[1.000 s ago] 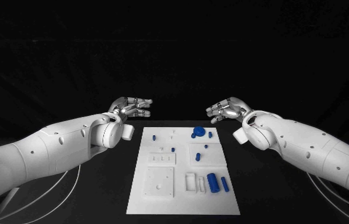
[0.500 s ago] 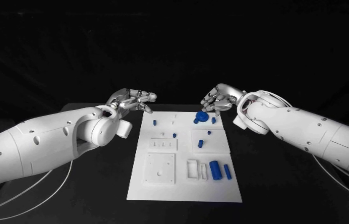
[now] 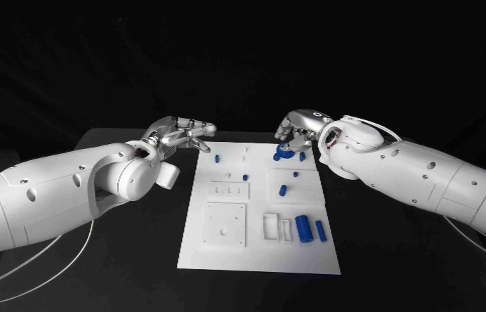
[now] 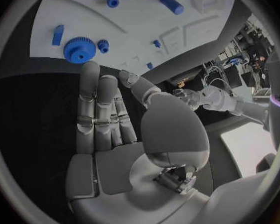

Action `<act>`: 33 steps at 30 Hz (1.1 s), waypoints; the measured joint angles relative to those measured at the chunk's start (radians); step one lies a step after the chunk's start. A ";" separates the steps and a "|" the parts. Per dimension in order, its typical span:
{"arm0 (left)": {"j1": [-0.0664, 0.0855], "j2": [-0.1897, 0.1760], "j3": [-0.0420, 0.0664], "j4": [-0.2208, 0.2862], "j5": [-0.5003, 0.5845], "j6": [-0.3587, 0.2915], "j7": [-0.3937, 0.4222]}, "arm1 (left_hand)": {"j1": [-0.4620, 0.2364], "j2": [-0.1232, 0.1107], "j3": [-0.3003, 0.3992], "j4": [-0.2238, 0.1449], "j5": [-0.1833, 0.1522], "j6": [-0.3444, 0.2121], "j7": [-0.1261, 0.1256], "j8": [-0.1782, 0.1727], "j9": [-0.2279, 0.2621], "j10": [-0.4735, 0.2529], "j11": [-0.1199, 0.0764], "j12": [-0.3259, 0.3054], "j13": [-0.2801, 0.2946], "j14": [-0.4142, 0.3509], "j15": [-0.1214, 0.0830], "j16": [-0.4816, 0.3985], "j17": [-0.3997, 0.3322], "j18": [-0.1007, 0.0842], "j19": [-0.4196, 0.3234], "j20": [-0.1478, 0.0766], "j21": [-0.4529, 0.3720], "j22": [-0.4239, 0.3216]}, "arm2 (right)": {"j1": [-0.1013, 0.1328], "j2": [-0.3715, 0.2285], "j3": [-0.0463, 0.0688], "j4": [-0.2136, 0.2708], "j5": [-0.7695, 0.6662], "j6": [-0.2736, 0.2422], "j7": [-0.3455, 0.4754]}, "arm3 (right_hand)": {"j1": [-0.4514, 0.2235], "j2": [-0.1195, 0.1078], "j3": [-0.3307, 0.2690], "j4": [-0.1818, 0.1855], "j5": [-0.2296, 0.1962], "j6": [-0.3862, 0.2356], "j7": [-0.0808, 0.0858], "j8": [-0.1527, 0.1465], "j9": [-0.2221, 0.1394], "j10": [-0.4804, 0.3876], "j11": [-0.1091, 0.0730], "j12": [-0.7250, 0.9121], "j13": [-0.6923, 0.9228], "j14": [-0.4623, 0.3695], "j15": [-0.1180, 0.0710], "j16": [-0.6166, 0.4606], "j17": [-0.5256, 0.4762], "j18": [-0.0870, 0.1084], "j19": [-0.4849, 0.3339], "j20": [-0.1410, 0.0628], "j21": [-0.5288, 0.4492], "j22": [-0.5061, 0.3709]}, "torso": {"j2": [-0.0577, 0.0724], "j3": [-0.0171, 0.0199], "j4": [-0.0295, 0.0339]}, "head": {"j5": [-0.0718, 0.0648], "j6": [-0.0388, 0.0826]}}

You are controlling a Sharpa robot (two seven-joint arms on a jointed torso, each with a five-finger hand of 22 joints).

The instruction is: Assemble the parts on the task board

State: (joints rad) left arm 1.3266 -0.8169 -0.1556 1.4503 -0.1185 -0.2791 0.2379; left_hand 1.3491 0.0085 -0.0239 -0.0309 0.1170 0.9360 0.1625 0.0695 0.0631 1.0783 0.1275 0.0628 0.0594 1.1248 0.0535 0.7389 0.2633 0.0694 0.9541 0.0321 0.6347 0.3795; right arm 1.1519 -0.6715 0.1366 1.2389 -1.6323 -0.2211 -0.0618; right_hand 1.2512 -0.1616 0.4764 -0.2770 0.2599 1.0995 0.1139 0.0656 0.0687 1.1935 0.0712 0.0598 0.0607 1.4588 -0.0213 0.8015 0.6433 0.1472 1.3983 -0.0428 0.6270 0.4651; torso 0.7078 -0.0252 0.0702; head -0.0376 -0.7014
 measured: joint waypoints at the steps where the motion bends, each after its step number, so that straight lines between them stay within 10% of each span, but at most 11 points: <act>1: 0.002 -0.001 0.000 0.002 0.000 0.000 0.000 | 0.000 0.000 0.000 0.000 0.000 0.000 0.000 0.000 0.000 -0.002 0.000 0.000 0.000 0.000 0.000 0.000 0.000 0.000 0.000 0.000 0.000 0.000 | 0.000 0.002 -0.003 0.001 -0.019 -0.003 -0.006 | 0.002 -0.002 0.008 0.000 -0.014 -0.001 -0.001 0.000 0.000 -0.003 0.003 0.000 0.000 0.000 0.000 0.004 -0.002 0.000 -0.002 0.001 0.000 0.005 | 0.002 -0.0002 0.0007 | 0.000 0.001; 14: 0.011 -0.003 0.003 0.012 -0.003 -0.003 -0.001 | -0.004 -0.004 0.005 0.000 0.000 -0.013 0.005 0.000 0.000 -0.008 0.001 0.000 0.000 0.000 0.000 0.000 -0.004 0.000 0.000 0.000 0.000 -0.001 | 0.000 0.021 -0.035 0.002 -0.159 -0.015 -0.058 | 0.007 -0.028 0.039 0.012 -0.069 -0.001 -0.001 0.000 0.000 -0.021 0.011 0.000 0.000 -0.007 0.003 0.041 -0.033 0.015 0.002 0.009 -0.002 0.090 | 0.020 0.0004 0.0066 | -0.005 0.004; 33: 0.017 -0.005 0.004 0.011 -0.004 -0.003 -0.002 | -0.008 -0.008 0.011 0.000 0.000 -0.016 0.002 0.000 0.000 -0.015 0.001 0.000 0.000 0.000 0.000 0.012 -0.005 0.000 0.000 0.000 0.007 -0.001 | -0.006 0.037 -0.047 -0.004 -0.234 -0.015 -0.097 | 0.006 -0.045 0.080 0.029 -0.105 -0.005 -0.005 0.000 -0.001 -0.030 0.013 0.000 0.000 -0.014 0.006 0.052 -0.054 0.015 0.008 0.010 -0.053 0.188 | 0.031 0.0007 0.0069 | -0.003 0.012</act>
State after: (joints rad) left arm 1.3434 -0.8214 -0.1513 1.4608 -0.1224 -0.2825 0.2357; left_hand 1.3412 0.0006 -0.0131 -0.0306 0.1170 0.9197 0.1643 0.0695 0.0629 1.0629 0.1287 0.0627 0.0591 1.1250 0.0537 0.7505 0.2578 0.0694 0.9542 0.0321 0.6420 0.3787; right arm 1.1462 -0.6346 0.0898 1.2347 -1.8660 -0.2357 -0.1585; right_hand 1.2569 -0.2068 0.5565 -0.2482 0.1549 1.0943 0.1088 0.0656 0.0676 1.1632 0.0839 0.0599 0.0609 1.4449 -0.0149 0.8538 0.5893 0.1620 1.4063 -0.0324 0.5737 0.6532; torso 0.7388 -0.0245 0.0771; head -0.0407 -0.6898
